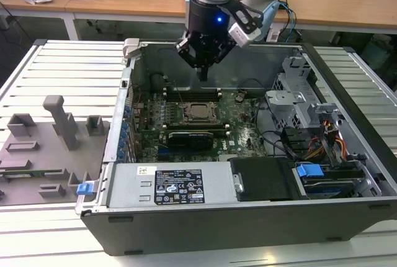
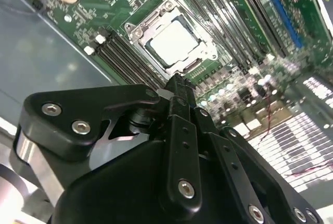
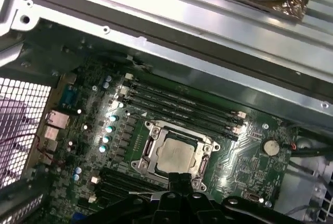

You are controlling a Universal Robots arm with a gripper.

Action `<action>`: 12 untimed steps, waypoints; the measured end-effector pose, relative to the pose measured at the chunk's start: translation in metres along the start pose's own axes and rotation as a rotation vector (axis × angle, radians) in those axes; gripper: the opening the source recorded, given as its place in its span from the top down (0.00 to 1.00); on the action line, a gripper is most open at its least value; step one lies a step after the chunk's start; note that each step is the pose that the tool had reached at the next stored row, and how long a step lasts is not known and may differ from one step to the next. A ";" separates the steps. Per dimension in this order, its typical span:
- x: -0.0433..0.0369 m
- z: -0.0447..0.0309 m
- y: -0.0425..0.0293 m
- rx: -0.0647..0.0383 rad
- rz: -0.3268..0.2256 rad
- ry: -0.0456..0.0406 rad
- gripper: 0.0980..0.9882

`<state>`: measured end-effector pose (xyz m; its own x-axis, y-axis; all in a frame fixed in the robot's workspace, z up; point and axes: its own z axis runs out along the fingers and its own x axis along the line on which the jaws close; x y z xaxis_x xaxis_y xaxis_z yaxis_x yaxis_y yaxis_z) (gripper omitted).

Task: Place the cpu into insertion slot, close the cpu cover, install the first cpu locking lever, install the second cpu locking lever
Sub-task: 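Install the first cpu locking lever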

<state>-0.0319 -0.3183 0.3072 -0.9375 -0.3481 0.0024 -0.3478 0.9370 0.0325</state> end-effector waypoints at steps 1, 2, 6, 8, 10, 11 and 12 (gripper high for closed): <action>0.0000 0.0000 0.0000 0.000 -0.035 0.0011 0.99; 0.0000 0.0000 0.0000 0.000 -0.047 0.0016 0.99; 0.0000 0.0000 0.0000 0.000 -0.132 0.0043 0.99; 0.0000 0.0000 0.0000 0.000 -0.162 0.0053 0.99; 0.0000 0.0000 0.0000 0.001 -0.211 0.0068 0.99; 0.0000 0.0000 0.0000 0.001 -0.223 0.0073 0.99; 0.0000 0.0001 0.0000 0.001 -0.242 0.0078 0.99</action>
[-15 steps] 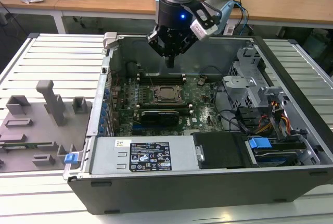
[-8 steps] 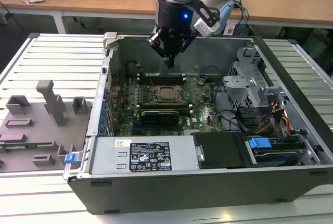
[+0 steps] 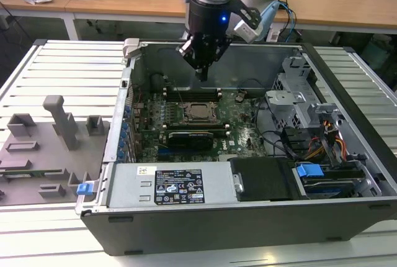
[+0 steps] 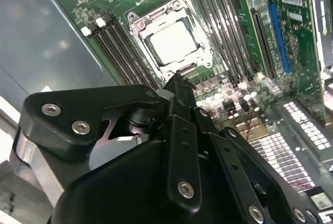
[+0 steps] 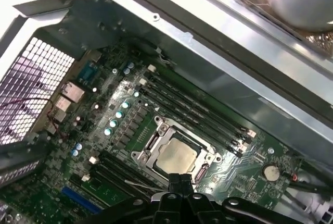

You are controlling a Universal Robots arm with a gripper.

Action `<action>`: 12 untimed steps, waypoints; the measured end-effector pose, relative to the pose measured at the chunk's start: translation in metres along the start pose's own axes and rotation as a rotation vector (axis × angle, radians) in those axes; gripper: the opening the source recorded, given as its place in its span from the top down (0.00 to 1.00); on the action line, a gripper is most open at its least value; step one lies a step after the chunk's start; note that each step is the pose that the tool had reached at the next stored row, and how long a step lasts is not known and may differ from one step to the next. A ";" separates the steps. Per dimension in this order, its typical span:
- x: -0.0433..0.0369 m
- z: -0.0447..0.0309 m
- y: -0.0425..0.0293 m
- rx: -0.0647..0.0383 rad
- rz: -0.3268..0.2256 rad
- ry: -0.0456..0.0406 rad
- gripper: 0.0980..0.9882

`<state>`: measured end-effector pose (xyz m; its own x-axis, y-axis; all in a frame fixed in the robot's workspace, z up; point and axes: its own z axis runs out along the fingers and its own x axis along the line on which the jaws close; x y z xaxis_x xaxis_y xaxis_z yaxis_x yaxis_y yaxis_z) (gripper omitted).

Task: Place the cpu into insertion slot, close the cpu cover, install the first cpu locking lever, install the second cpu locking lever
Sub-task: 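Install the first cpu locking lever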

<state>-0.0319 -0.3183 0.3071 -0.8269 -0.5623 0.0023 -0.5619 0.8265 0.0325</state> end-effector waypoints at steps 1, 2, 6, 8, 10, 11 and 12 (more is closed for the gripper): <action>0.0000 0.0001 0.0000 0.000 -0.018 0.0006 0.99; 0.0000 0.0002 0.0000 0.000 -0.051 0.0016 0.99; 0.0023 0.0026 0.0015 0.000 -0.119 -0.0014 0.99; 0.0025 0.0037 0.0016 0.000 -0.157 -0.0002 0.99; 0.0033 0.0043 0.0021 0.002 -0.166 -0.0019 0.99; 0.0033 0.0044 0.0021 0.002 -0.160 -0.0022 0.99; 0.0033 0.0046 0.0021 0.002 -0.150 -0.0027 0.99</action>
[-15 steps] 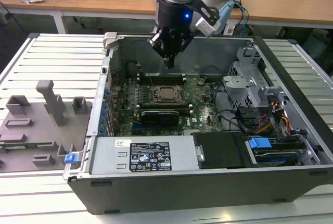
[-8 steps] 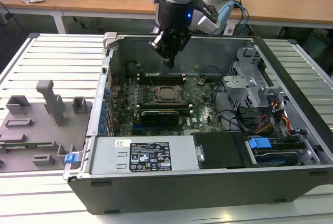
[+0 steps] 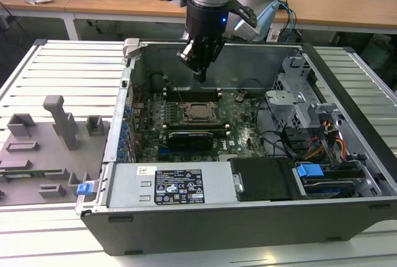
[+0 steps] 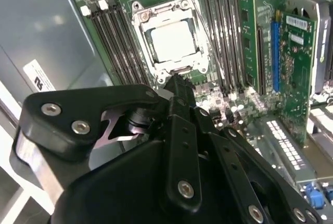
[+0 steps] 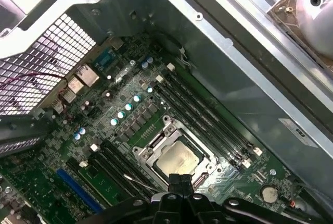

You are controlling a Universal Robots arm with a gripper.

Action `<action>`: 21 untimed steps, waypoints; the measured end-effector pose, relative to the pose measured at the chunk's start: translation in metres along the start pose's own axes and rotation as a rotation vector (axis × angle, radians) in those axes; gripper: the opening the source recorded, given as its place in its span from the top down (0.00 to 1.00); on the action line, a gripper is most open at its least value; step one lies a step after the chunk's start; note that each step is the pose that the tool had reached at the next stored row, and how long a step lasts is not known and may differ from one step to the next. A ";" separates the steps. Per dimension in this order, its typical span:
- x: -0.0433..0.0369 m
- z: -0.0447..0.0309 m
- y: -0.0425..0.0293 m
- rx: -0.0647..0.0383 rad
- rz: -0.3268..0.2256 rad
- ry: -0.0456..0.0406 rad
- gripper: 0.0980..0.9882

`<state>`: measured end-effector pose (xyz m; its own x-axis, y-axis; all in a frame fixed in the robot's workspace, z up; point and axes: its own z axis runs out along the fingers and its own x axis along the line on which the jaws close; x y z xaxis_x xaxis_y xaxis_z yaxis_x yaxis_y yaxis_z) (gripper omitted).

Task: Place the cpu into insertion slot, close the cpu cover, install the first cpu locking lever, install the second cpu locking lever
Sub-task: 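Install the first cpu locking lever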

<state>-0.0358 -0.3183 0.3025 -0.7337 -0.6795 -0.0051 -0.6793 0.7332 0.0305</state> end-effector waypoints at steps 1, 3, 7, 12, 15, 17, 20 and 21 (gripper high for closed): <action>0.0000 0.0004 0.0000 0.000 0.027 -0.0010 0.99; 0.0000 0.0012 0.0000 0.000 0.086 -0.0028 0.99; 0.0000 0.0022 -0.0001 0.001 0.153 -0.0048 0.99; 0.0000 0.0051 -0.0001 0.002 0.300 -0.0093 0.99; 0.0001 0.0057 -0.0002 0.002 0.345 -0.0104 0.99; 0.0001 0.0060 -0.0002 0.002 0.373 -0.0112 0.99; 0.0006 0.0068 0.0003 0.003 0.416 -0.0126 0.99; 0.0019 0.0070 0.0015 0.003 0.418 -0.0128 0.99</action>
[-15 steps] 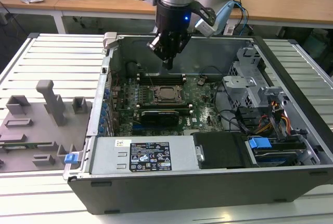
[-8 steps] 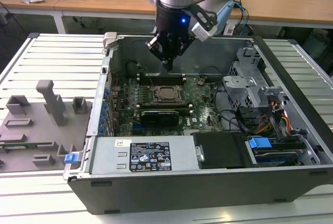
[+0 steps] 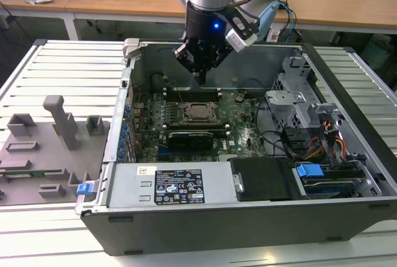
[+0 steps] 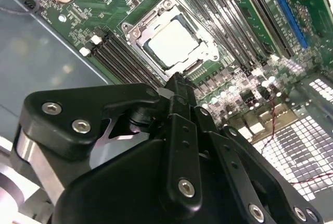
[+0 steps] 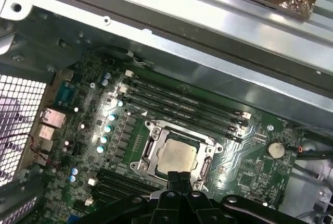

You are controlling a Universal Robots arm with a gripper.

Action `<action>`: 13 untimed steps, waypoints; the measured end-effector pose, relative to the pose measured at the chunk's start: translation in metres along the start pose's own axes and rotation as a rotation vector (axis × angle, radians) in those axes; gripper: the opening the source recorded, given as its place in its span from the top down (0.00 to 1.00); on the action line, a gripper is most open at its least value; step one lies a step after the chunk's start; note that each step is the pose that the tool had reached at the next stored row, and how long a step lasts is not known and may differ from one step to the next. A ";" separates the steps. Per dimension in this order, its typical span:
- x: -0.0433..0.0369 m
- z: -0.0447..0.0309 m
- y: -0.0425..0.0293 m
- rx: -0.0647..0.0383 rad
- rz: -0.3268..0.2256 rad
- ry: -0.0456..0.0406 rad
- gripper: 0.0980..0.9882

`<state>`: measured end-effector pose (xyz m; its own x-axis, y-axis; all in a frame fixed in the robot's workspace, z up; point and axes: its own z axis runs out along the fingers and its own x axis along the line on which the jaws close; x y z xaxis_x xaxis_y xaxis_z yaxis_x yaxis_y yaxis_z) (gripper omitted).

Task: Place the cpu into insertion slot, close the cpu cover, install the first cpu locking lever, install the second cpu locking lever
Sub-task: 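Install the first cpu locking lever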

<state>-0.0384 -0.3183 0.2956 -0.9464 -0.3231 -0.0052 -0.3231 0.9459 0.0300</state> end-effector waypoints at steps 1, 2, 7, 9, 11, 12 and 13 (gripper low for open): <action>0.0017 0.0000 0.0006 0.000 0.000 0.0001 0.99; 0.0047 0.0002 0.0016 0.000 0.000 0.0000 0.99; 0.0154 0.0007 0.0053 -0.001 0.004 -0.0003 0.99; 0.0164 0.0019 0.0056 -0.001 0.028 -0.0009 0.99; 0.0164 0.0036 0.0055 0.000 0.075 -0.0023 0.99; 0.0164 0.0043 0.0055 0.000 0.093 -0.0029 0.99; 0.0164 0.0056 0.0055 0.000 0.122 -0.0037 0.99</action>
<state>-0.0558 -0.3183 0.2901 -0.9787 -0.2054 -0.0052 -0.2054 0.9782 0.0306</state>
